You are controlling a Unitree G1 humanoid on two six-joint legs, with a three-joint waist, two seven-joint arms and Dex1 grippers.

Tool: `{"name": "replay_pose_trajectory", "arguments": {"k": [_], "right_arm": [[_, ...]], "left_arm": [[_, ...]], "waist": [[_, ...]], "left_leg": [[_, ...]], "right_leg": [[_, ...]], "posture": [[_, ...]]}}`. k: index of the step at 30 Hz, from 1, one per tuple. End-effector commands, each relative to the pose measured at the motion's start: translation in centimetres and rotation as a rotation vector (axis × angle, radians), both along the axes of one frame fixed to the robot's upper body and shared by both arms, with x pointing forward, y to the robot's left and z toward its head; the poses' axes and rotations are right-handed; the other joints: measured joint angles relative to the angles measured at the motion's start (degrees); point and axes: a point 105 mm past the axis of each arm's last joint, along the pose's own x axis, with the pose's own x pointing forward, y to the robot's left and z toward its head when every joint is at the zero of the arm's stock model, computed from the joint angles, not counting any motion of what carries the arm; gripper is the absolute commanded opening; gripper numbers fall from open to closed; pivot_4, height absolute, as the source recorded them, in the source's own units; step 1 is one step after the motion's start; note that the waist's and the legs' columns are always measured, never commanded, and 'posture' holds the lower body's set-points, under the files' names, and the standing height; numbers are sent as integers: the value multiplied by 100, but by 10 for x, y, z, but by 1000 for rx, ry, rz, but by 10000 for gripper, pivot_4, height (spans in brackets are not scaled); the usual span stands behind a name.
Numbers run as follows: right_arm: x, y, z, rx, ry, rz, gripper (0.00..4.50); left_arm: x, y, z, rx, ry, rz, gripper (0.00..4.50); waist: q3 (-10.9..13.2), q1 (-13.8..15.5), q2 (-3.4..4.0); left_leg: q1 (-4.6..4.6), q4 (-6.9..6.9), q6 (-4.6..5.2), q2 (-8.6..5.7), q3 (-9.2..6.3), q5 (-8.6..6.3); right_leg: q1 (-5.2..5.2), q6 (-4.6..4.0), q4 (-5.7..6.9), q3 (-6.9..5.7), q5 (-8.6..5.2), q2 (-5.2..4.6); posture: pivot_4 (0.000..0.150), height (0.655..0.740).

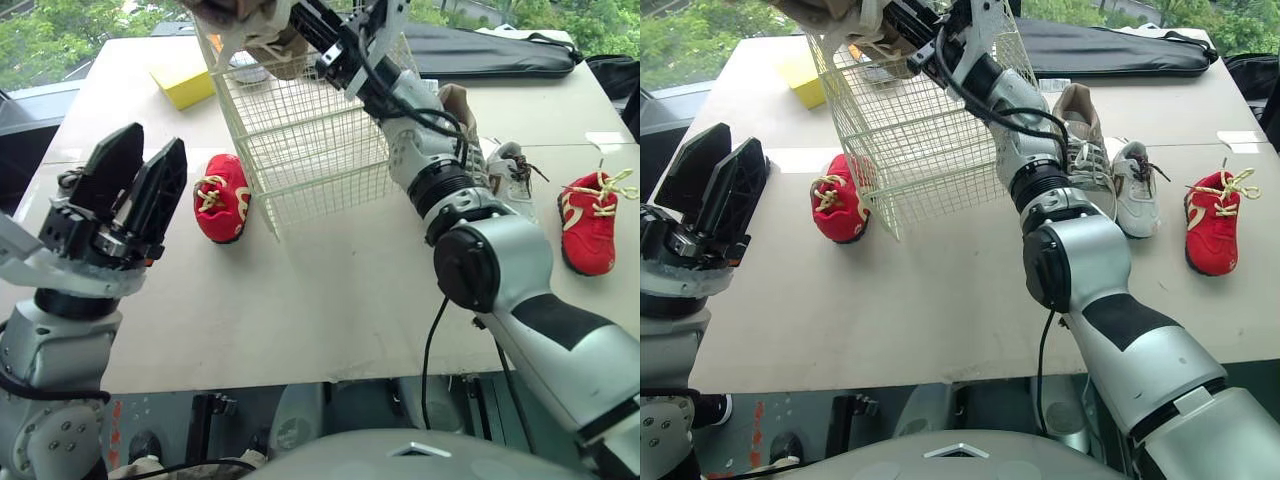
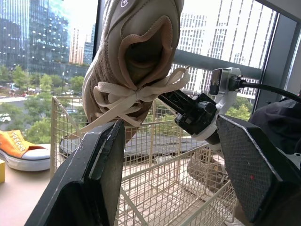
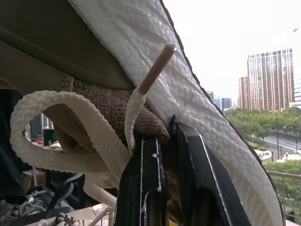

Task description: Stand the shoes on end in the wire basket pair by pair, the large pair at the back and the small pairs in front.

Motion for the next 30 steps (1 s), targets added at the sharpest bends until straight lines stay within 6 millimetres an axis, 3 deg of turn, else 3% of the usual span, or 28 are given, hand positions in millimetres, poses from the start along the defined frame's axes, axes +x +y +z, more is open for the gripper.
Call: {"name": "replay_pose_trajectory", "arguments": {"k": [1,3,11,17,24,27,30], "right_arm": [[10,0,-11,-38,145,28,0],[12,-4,-6,-26,200,70,0],[0,4,2,-133,118,147,0],[4,14,-53,-363,150,75,0],[20,-7,-36,-132,335,63,0],[23,-14,-37,-141,331,32,0],[19,-15,-36,-151,315,84,9637]], "left_arm": [[-4,-1,5,4,-40,-1,33737],[-4,0,5,3,-39,2,33737],[-2,1,2,-3,-35,5,33737],[0,2,3,-1,-41,2,33737],[-2,3,-1,7,-11,-8,33737],[-1,6,-1,10,-5,-12,33737],[1,7,-2,15,4,-23,34032]], "waist": [[0,-7,0],[0,-23,0],[1,-33,0],[-4,-37,-6],[-22,-24,-33],[-25,17,-38],[-25,33,-39]], "left_leg": [[0,0,0,0,0,0],[0,0,0,0,1,0],[-9,-18,-9,1,2,5],[-6,-33,-19,3,3,11],[0,-36,-20,5,0,11],[-1,-36,-20,4,-4,11],[-3,-36,-20,2,-5,11]], "right_leg": [[0,0,0,0,0,0],[0,-1,0,1,0,1],[-5,-1,-28,0,1,1],[-5,-1,-37,1,1,0],[-1,-1,-35,0,1,0],[0,-1,-36,-5,1,-1],[1,-1,-40,-8,1,-2]], "posture": [[1500,7400],[1500,7400],[1500,7400],[1500,7400],[1500,7400],[1500,7400],[1500,7400]]}}
